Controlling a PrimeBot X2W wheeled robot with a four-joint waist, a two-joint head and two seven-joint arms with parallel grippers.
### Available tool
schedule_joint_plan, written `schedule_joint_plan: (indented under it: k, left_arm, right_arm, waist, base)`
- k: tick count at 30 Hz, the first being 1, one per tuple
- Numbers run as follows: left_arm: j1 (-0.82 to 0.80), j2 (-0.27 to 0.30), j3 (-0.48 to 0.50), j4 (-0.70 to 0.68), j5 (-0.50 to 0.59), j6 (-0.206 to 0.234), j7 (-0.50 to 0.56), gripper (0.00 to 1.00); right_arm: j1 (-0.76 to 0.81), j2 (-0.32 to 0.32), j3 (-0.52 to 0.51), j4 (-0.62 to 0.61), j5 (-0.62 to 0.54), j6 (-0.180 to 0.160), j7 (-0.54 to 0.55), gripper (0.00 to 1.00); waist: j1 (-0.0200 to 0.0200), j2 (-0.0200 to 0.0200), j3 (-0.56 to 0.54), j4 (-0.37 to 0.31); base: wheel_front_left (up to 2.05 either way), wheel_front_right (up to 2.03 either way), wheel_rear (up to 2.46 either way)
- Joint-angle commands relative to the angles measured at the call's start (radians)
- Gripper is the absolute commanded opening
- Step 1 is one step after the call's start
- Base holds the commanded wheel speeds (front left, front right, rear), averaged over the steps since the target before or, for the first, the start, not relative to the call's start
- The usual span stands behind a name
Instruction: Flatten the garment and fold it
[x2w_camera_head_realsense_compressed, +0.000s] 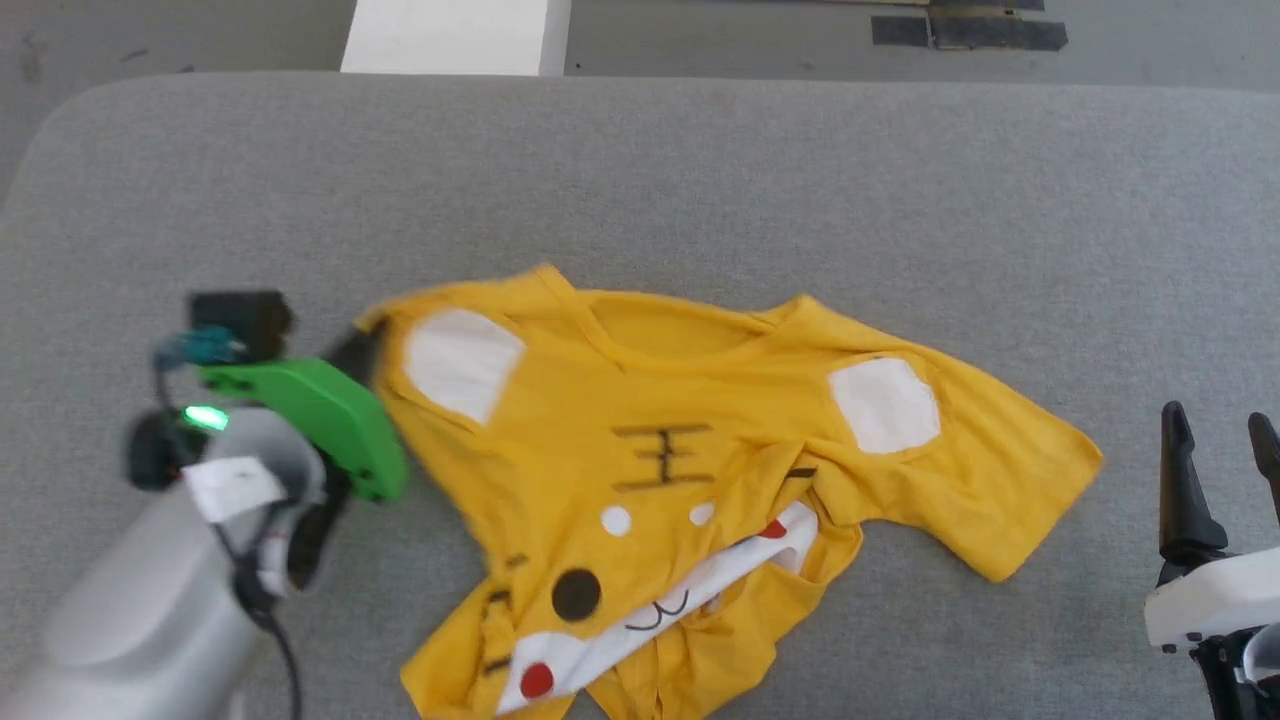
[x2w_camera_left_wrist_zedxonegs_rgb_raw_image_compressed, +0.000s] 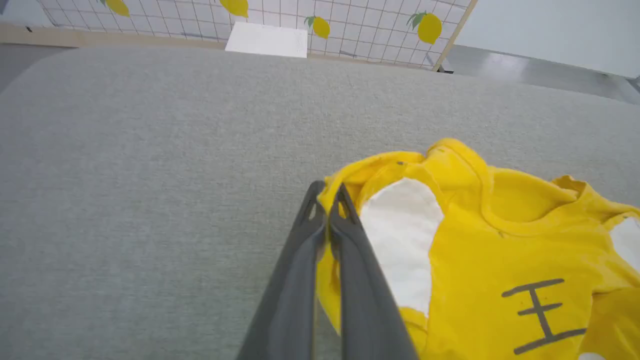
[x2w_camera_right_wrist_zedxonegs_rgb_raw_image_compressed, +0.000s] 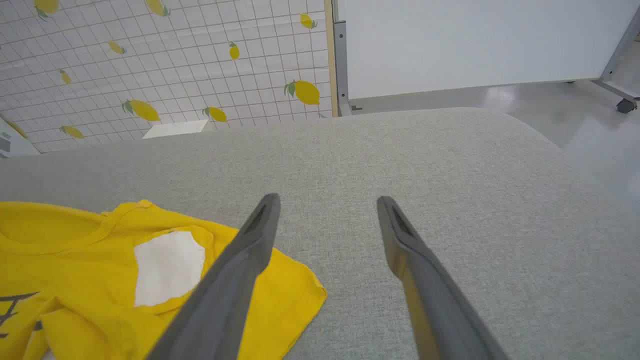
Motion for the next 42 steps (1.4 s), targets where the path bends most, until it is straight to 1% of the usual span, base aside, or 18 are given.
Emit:
schedule_joint_plan:
  k: [1,4,6,7,9,12,13,14,15,16,19,22,26,30,32,34,37,42]
  left_arm:
    - [-0.024,0.037,0.019,-0.030,0.030,0.028,-0.014,0.00]
    - [-0.034,0.105,0.024,-0.110,0.099,0.080,-0.022,0.00]
    - [-0.042,0.120,-0.009,-0.163,0.152,0.099,-0.008,0.00]
    - [-0.043,0.114,-0.030,-0.184,0.168,0.101,0.002,0.00]
    - [-0.041,0.077,-0.096,-0.215,0.196,0.097,0.036,0.00]
    - [-0.038,0.006,-0.195,-0.203,0.225,0.066,0.073,0.00]
    - [-0.033,-0.028,-0.227,-0.187,0.224,0.052,0.084,0.15]
    - [-0.027,-0.056,-0.245,-0.172,0.216,0.044,0.090,0.34]
    - [-0.018,-0.084,-0.266,-0.150,0.207,0.034,0.100,0.64]
    - [-0.013,-0.104,-0.277,-0.133,0.199,0.028,0.103,1.00]
    - [0.005,-0.153,-0.281,-0.087,0.169,0.012,0.082,1.00]
    - [0.027,-0.168,-0.239,-0.081,0.114,0.005,0.052,1.00]
    - [0.045,-0.131,-0.152,-0.119,0.061,0.019,0.006,1.00]
    - [0.043,-0.032,-0.098,-0.136,0.092,0.056,-0.017,1.00]
    - [0.042,0.004,-0.096,-0.130,0.098,0.053,-0.001,1.00]
    - [0.039,0.032,-0.109,-0.117,0.101,0.037,0.028,1.00]
    - [0.028,0.045,-0.124,-0.093,0.095,0.008,0.061,1.00]
    - [0.013,0.024,-0.135,-0.061,0.073,-0.025,0.078,1.00]
  right_arm:
    - [0.002,0.001,0.002,0.003,0.005,-0.002,-0.007,1.00]
    - [0.005,0.001,0.003,0.006,0.008,-0.002,-0.012,1.00]
    - [0.006,0.001,0.004,0.007,0.010,-0.002,-0.014,1.00]
    - [0.006,0.001,0.005,0.008,0.010,-0.002,-0.015,1.00]
    - [0.002,0.001,0.011,0.009,0.011,-0.002,-0.015,1.00]
    - [-0.006,0.001,0.019,0.011,0.011,-0.002,-0.016,1.00]
    - [-0.010,0.001,0.022,0.012,0.010,-0.002,-0.017,1.00]
    - [-0.012,0.001,0.024,0.013,0.010,-0.002,-0.017,1.00]
    - [-0.014,0.001,0.025,0.014,0.009,-0.002,-0.017,1.00]
    - [-0.015,0.001,0.026,0.015,0.008,-0.002,-0.017,1.00]
    - [-0.013,0.001,0.021,0.018,0.007,-0.002,-0.017,1.00]
    - [-0.005,0.001,0.015,0.020,0.006,-0.002,-0.018,1.00]
    - [0.006,0.001,0.009,0.022,0.006,-0.002,-0.017,1.00]
    - [0.008,0.001,0.018,0.019,0.008,-0.002,-0.014,1.00]
    - [0.008,0.001,0.021,0.016,0.007,-0.002,-0.011,1.00]
    - [0.007,0.001,0.024,0.011,0.004,-0.002,-0.008,1.00]
    - [0.004,0.001,0.024,0.001,-0.002,-0.002,-0.002,1.00]
    - [0.003,0.001,0.024,-0.010,-0.008,-0.002,0.008,1.00]
  waist:
    - [0.0000,0.0000,-0.012,0.010]
    - [0.0000,0.0000,-0.011,0.014]
    - [0.0000,0.0000,-0.005,0.017]
    - [0.0000,0.0000,-0.001,0.018]
    - [0.0000,0.0000,0.009,0.019]
    - [0.0000,0.0000,0.019,0.018]
    - [0.0000,0.0000,0.022,0.016]
    - [0.0000,0.0000,0.023,0.014]
    - [0.0000,0.0000,0.023,0.013]
    - [0.0000,0.0000,0.023,0.011]
    - [0.0000,0.0000,0.019,0.006]
    - [0.0000,0.0000,0.013,0.005]
    - [0.0000,0.0000,0.002,0.010]
    - [0.0000,0.0000,0.001,0.016]
    - [0.0000,0.0000,0.004,0.019]
    - [0.0000,0.0000,0.008,0.021]
    - [0.0000,0.0000,0.017,0.021]
    - [0.0000,0.0000,0.023,0.016]
  base:
    - [0.00,0.00,0.00]
    - [0.00,0.00,0.00]
    - [0.00,0.00,0.00]
    - [0.00,0.00,0.00]
    - [0.00,0.00,0.00]
    - [0.00,0.00,0.00]
    - [0.00,0.00,0.00]
    - [0.00,0.00,0.00]
    - [0.00,0.00,0.00]
    - [0.00,0.00,0.00]
    - [0.00,0.00,0.00]
    - [0.00,0.00,0.00]
    - [0.00,0.00,0.00]
    - [0.00,0.00,0.00]
    - [0.00,0.00,0.00]
    - [0.00,0.00,0.00]
    - [0.00,0.00,0.00]
    - [0.00,0.00,0.00]
